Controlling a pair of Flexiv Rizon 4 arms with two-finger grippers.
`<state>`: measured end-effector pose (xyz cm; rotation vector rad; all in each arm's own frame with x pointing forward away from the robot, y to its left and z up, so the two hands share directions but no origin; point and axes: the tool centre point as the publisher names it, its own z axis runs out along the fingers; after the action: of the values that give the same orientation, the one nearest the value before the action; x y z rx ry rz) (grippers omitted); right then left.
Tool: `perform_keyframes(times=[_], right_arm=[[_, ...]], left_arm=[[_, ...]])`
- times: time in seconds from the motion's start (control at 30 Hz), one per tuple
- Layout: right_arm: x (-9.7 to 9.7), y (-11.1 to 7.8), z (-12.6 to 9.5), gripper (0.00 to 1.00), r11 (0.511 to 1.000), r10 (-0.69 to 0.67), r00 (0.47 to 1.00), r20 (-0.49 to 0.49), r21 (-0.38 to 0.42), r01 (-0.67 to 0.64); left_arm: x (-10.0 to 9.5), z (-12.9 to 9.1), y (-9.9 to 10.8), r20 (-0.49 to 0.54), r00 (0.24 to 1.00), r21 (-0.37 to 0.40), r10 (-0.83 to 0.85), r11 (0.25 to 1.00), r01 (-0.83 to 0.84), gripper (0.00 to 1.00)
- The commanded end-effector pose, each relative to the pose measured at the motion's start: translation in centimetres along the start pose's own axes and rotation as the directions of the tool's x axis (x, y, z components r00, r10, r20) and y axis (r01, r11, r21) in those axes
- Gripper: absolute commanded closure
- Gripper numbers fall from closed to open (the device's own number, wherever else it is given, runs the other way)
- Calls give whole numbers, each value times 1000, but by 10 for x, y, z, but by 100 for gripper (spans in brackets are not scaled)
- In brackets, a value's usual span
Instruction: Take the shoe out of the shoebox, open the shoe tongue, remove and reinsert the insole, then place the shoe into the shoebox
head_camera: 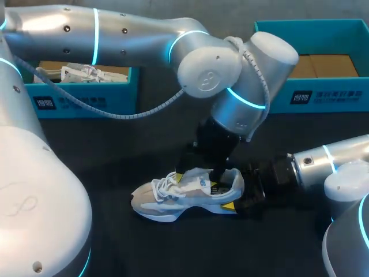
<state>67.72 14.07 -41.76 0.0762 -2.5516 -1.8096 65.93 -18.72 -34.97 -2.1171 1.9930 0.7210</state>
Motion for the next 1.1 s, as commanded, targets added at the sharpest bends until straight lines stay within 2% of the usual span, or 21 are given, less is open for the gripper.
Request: perform_keyframes(times=[0.03,0.2,0.53,0.73,1.0,1.1], right_arm=[[1,1,1,100,1000,0,1000,2,3,0],[1,1,1,100,1000,0,1000,2,3,0],[1,1,1,100,1000,0,1000,2,3,0],[1,1,1,100,1000,0,1000,2,3,0],[1,1,1,100,1000,0,1000,2,3,0],[1,1,1,100,1000,0,1000,2,3,0]], left_arm=[[-11,-2,6,-25,964,7,-265,964,265,26],[-21,-3,7,-50,964,0,-260,966,260,38],[-36,-10,9,-117,962,-14,-247,969,247,42],[-36,-12,11,-139,960,-18,-245,969,244,53],[-32,-16,16,-162,954,-20,-254,967,254,54],[-30,-18,17,-171,950,-25,-260,965,260,58]])
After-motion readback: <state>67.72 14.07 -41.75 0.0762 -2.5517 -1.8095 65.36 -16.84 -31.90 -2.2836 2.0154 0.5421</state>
